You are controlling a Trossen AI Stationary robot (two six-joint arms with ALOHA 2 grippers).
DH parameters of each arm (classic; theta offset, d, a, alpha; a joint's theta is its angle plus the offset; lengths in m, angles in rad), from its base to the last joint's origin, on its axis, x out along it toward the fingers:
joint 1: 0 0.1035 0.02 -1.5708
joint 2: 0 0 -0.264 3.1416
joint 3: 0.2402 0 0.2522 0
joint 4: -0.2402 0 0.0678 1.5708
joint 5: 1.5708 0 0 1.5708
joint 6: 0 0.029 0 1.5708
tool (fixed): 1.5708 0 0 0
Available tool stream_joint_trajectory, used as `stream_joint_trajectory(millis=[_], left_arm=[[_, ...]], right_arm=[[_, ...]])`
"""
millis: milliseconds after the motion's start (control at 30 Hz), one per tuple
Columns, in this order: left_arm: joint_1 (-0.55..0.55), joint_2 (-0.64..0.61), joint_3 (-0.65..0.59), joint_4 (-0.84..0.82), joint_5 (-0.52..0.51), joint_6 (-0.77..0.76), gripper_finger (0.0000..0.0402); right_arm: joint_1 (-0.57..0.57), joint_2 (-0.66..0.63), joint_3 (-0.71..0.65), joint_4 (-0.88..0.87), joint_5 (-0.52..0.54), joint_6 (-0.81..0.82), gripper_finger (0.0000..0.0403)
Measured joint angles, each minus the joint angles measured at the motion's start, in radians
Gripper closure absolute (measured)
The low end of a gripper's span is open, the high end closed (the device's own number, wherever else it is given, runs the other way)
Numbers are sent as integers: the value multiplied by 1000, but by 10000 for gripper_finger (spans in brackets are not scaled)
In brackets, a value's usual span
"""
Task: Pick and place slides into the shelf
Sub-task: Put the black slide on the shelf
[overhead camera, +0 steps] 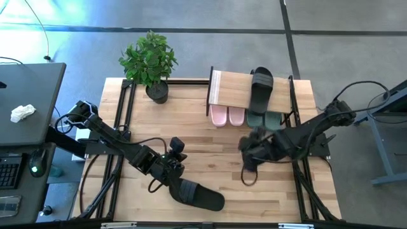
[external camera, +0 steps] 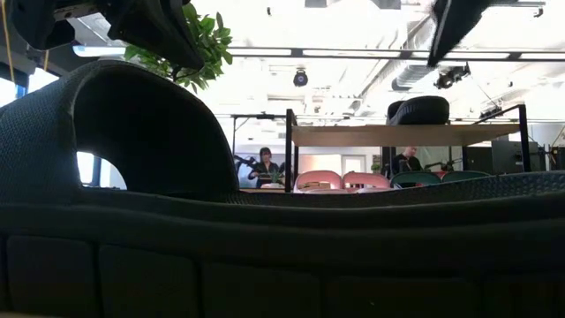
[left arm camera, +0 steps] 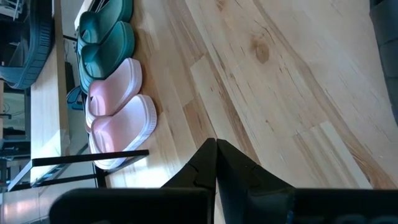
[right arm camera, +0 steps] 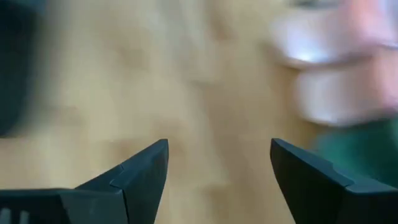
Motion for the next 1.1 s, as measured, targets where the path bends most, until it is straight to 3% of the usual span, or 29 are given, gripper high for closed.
stream_joint_trajectory(millis=[100, 233, 400, 567, 767, 1100], left_arm=[[0, 0, 0, 0, 0, 2, 401], [0, 0, 0, 8, 0, 0, 401], [0, 0, 0, 28, 0, -2, 401], [0, 0, 0, 31, 0, -41, 401], [0, 0, 0, 34, 0, -94, 401], [0, 0, 0, 29, 0, -104, 401]], right_arm=[[63, 0, 21, 203, -125, -23, 132], [161, 4, 22, 496, -211, -71, 132], [293, 77, 24, 797, -205, -226, 132], [372, 232, 23, 1008, -163, -573, 132], [401, 411, 23, 968, 116, -818, 132], [435, 630, 30, 849, 307, -1025, 132]])
